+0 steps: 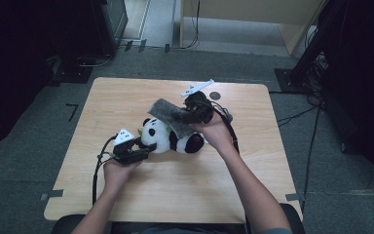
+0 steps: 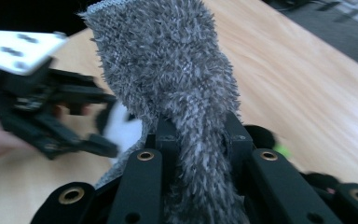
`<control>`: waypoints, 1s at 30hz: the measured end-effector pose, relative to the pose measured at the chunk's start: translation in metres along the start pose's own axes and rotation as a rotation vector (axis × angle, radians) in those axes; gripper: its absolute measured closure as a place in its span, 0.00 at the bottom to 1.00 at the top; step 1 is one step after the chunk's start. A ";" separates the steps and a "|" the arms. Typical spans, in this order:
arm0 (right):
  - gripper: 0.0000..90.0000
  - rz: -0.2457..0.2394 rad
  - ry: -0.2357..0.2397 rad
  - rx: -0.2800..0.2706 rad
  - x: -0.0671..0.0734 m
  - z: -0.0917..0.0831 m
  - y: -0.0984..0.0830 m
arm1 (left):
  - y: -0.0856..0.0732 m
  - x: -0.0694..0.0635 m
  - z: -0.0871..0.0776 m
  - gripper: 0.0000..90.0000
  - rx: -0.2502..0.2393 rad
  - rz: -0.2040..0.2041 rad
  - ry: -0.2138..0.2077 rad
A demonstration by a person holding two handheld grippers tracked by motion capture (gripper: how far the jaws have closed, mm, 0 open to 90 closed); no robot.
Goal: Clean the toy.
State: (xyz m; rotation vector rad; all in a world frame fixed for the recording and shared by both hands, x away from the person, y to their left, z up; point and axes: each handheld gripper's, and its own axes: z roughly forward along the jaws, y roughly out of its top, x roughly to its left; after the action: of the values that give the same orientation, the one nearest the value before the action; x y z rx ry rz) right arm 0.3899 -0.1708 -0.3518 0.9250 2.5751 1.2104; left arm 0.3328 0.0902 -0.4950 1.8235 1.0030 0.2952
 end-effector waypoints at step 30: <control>0.83 -0.087 0.013 0.111 0.032 0.024 -0.050 | 0.001 0.000 0.000 0.44 0.011 0.001 -0.005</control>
State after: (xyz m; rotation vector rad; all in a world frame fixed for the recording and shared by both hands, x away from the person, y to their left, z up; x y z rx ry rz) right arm 0.3496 -0.1607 -0.4004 0.8187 2.6859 1.0635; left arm 0.3332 0.0907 -0.4943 1.8340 1.0027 0.2861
